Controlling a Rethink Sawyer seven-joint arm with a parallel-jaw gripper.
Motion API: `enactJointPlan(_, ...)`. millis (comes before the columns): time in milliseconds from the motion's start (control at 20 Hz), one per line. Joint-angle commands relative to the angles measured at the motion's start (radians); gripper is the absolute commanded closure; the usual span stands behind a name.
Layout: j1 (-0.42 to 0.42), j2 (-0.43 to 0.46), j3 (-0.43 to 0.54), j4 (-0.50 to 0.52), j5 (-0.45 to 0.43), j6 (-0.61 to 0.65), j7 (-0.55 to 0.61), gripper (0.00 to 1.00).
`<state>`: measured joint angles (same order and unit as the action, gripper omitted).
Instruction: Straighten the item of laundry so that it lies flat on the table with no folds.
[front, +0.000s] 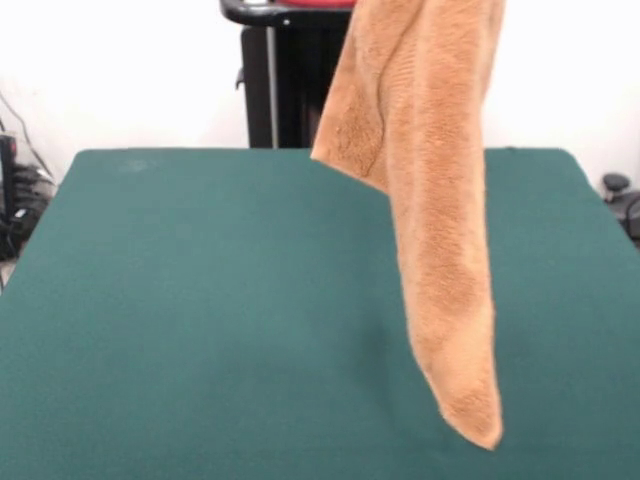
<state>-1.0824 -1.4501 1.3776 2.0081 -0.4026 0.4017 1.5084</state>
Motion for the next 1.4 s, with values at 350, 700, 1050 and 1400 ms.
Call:
enactJointPlan(350, 0.206, 0.069, -0.308, -0.002, -0.190, -0.109, 0.183, 1.00)
enactJointPlan(700, 0.251, 0.155, -0.406, -0.055, -0.264, -0.113, 0.136, 1.00)
enactJointPlan(1050, 0.435, 0.237, -0.638, -0.138, -0.421, -0.174, 0.231, 1.00)
enactJointPlan(1400, 0.582, 0.295, -0.821, -0.216, -0.466, -0.221, 0.268, 1.00)
